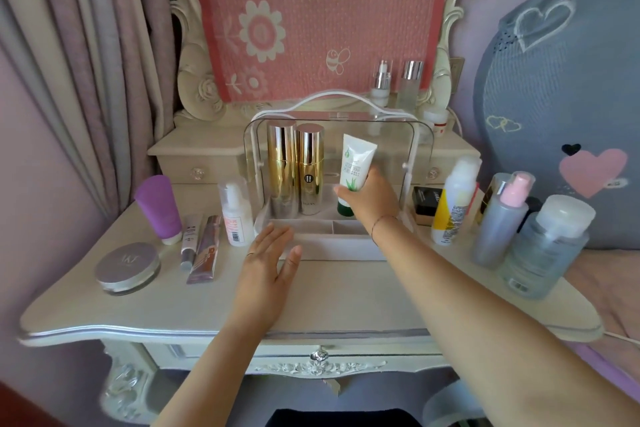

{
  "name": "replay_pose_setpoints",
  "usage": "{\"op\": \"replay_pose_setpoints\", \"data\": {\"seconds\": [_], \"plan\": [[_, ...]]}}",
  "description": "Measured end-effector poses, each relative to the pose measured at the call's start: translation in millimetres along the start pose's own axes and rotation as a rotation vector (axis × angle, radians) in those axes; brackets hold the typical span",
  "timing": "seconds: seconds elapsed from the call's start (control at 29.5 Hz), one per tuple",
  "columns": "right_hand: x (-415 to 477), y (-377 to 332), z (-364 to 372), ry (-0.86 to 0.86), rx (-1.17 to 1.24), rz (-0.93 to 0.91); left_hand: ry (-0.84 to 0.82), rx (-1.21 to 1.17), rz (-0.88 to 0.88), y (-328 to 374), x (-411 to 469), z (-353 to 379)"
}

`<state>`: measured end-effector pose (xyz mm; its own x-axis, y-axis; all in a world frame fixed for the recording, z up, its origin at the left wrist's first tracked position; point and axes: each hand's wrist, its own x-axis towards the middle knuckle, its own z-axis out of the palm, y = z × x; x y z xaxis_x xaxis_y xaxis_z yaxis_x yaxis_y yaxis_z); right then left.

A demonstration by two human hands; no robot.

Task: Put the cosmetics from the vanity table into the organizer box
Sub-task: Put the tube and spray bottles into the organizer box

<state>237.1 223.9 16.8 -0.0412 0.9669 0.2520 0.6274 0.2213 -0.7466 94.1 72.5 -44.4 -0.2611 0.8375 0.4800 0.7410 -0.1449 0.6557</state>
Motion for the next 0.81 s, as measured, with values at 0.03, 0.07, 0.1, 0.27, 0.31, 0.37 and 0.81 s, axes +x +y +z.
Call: {"op": "replay_pose_setpoints", "data": {"seconds": [0.03, 0.07, 0.1, 0.27, 0.31, 0.37, 0.81], "plan": [[3, 1, 4, -0.028, -0.012, -0.004, 0.002, 0.001, 0.002, 0, 0, 0], [6, 2, 8, -0.049, -0.021, -0.008, 0.002, 0.002, 0.003, 1, 0, 0], [8, 3, 10, -0.062, -0.030, -0.012, 0.003, 0.001, 0.004, 0, 0, 0], [16, 8, 19, -0.170, -0.023, -0.042, 0.027, -0.010, 0.012, 0, 0, 1], [17, 9, 21, -0.193, -0.001, -0.033, 0.030, -0.012, 0.013, 1, 0, 1], [20, 11, 26, -0.215, 0.051, -0.010, 0.032, -0.012, 0.018, 1, -1, 1], [10, 2, 20, -0.146, -0.035, -0.065, 0.005, -0.031, 0.005, -1, -1, -1]]}}
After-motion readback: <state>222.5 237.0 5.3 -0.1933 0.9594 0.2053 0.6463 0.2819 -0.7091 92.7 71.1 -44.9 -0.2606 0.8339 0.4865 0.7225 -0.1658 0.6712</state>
